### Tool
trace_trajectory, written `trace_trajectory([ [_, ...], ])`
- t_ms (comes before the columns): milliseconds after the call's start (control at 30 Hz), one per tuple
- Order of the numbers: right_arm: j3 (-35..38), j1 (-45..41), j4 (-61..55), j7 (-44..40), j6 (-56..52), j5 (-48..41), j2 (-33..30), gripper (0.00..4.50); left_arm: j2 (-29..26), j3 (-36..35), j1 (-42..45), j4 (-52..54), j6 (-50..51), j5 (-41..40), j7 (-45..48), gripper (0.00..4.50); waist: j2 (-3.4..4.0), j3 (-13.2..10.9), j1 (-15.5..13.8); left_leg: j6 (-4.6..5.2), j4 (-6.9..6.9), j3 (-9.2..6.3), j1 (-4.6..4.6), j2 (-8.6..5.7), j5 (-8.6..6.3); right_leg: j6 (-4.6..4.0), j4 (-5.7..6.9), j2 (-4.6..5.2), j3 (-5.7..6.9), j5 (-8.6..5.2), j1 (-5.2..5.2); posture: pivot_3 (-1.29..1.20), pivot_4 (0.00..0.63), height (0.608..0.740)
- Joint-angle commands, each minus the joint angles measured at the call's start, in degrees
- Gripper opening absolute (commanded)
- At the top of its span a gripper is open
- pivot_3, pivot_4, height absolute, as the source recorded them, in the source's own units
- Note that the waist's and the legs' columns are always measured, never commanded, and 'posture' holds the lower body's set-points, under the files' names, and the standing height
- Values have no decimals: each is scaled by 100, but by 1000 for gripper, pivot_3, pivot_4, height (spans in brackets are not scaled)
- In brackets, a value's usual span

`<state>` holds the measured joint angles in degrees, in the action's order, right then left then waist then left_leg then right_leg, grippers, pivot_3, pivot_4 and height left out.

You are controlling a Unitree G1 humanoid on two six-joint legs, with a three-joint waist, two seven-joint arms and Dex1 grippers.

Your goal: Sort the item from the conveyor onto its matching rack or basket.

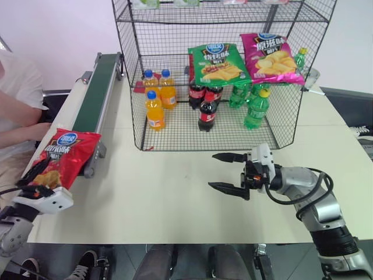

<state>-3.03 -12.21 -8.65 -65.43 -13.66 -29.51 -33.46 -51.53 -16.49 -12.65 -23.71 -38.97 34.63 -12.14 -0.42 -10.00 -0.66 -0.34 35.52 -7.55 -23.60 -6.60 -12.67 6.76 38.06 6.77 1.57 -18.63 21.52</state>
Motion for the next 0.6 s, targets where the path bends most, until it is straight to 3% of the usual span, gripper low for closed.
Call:
trace_trajectory([
  [33, 176, -107, 15, 30, 149, 7, 4, 4500, -77, -102, -55, 138, -22, -246, -19, 3622, 0, 0, 2, 0, 0, 0, 0, 0, 0, 0, 0, 0, 0, 0, 0, 0, 150, 740],
  [67, 182, -115, 32, 26, 159, 6, 1, 4500, -75, -123, -88, 211, -7, -230, -36, 3390, 0, 0, 5, 0, 0, 0, 1, 0, 0, 0, 0, 0, 0, 0, 0, 0, 150, 740],
  [167, 193, -130, 71, 42, 189, 11, 1, 4500, -52, -191, -168, 378, 70, -230, -67, 1812, 0, 0, 2, 0, 0, 0, 1, 0, 0, 0, 0, 0, 0, 0, -1, 0, 150, 740],
  [300, 192, -128, 105, 50, 214, 15, -8, 4500, 17, -302, -366, 656, 192, -323, -45, 107, 0, 0, 6, 0, 0, 0, 1, 0, 0, 0, 1, 1, -1, 0, -2, 0, 150, 740],
  [600, 190, -217, 252, 61, 348, 88, 11, 4500, 148, -492, -620, 1031, 451, -392, -134, 44, -1, 0, -2, 0, 0, 0, 2, 0, 0, -1, 1, 1, -1, 0, -3, 0, 150, 740],
])
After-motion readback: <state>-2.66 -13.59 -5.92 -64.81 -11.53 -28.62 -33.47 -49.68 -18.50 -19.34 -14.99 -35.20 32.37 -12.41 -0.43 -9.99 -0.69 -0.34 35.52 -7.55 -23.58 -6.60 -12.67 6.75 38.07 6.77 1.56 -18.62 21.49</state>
